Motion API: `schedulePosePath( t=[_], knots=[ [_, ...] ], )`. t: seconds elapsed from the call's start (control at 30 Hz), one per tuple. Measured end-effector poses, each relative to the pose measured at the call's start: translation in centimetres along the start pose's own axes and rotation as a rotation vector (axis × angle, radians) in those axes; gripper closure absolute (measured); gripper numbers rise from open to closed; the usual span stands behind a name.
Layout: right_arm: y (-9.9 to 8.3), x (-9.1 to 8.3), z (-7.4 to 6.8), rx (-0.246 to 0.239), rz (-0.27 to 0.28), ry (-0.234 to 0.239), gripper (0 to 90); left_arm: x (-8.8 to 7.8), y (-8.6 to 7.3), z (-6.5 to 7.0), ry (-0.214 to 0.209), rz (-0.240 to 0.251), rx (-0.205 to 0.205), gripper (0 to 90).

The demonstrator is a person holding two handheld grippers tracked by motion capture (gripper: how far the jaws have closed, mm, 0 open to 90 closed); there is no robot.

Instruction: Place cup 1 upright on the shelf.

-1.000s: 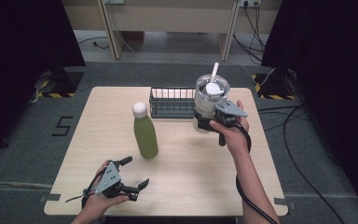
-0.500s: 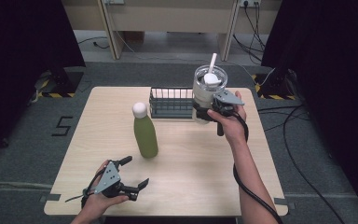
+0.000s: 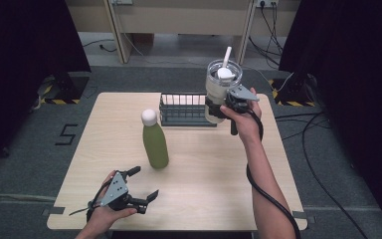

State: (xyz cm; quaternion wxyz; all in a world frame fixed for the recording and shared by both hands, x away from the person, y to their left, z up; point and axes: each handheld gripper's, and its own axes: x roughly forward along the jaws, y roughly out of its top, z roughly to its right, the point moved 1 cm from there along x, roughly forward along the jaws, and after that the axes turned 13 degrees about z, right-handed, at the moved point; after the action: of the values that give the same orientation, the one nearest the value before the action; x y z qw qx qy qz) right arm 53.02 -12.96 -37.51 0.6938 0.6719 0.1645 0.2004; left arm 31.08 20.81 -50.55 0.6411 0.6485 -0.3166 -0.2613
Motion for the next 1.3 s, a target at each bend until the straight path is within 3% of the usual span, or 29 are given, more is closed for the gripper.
schedulePosePath(
  t=[0.77,1.3],
  knots=[
    [1.4,3.2,0.7,0.006,0.004,-0.023,9.9,-0.1,0.1,-0.1,0.003,0.003,-0.006,0.3],
    [1.2,6.9,1.5,0.007,-0.009,-0.047,9.9,-0.2,0.1,-0.3,0.012,0.001,-0.009,0.6]
  ],
)
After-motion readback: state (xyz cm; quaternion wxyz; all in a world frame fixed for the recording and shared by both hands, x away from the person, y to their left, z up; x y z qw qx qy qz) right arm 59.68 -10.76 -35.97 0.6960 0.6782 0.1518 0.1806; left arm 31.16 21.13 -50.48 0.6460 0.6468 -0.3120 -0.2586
